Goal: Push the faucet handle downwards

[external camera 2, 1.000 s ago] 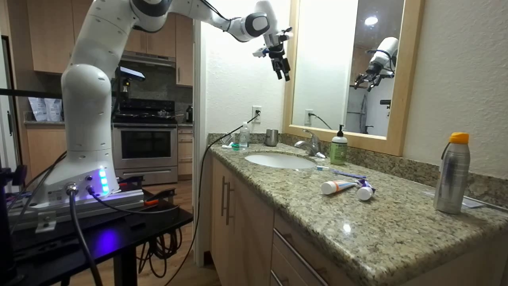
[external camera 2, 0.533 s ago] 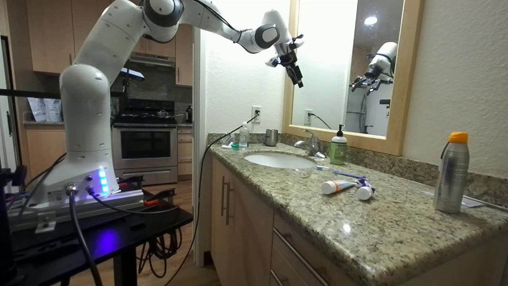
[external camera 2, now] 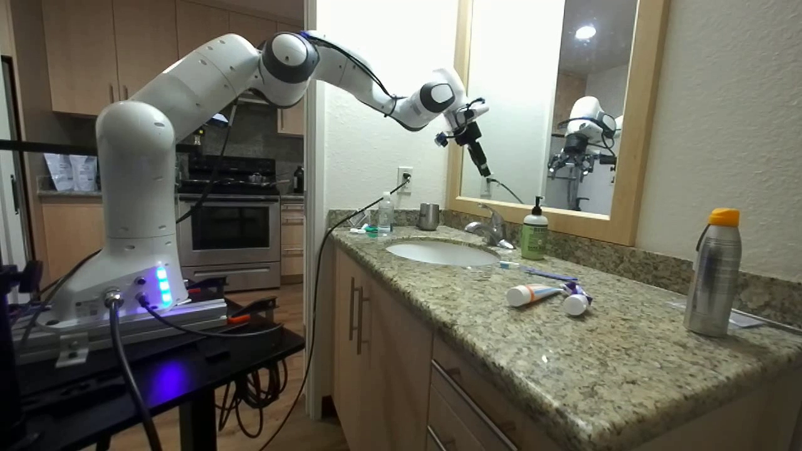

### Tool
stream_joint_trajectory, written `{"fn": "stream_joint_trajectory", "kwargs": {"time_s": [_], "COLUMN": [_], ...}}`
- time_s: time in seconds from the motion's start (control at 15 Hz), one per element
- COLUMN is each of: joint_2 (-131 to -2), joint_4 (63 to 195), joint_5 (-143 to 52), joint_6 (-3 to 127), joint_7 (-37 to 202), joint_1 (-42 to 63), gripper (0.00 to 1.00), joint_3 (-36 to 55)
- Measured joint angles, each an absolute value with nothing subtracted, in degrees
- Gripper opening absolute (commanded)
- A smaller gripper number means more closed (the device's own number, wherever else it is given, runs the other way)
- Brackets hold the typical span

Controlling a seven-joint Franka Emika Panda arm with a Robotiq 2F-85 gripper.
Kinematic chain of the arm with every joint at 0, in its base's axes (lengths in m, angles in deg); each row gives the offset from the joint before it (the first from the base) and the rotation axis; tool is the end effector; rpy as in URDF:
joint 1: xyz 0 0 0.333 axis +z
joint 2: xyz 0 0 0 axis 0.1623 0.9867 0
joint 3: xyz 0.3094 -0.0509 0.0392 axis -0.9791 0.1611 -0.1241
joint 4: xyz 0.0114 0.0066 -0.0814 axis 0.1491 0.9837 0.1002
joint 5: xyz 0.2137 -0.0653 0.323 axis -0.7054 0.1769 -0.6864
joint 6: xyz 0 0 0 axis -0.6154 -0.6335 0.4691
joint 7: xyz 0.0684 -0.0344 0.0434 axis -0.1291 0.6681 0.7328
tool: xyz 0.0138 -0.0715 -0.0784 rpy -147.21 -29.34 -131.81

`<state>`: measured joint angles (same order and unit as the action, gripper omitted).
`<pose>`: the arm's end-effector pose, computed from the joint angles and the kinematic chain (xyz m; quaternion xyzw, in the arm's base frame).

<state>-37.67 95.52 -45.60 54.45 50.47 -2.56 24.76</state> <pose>0.7277 -0.3213 0.4382 0.8447 -0.4735 0.2236 0.1111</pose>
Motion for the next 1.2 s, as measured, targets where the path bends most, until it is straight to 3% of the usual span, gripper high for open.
{"fn": "stream_joint_trajectory", "kwargs": {"time_s": [0.2, 1.2], "joint_2": [-34.28, -26.98], "joint_4": [90.93, 85.82], "joint_5": [-44.88, -51.24], "joint_6": [45.43, 52.2], "joint_7": [49.76, 48.73], "joint_1": [-1.65, -4.15], "gripper": [1.0, 1.0], "joint_3": [24.6, 23.91]}}
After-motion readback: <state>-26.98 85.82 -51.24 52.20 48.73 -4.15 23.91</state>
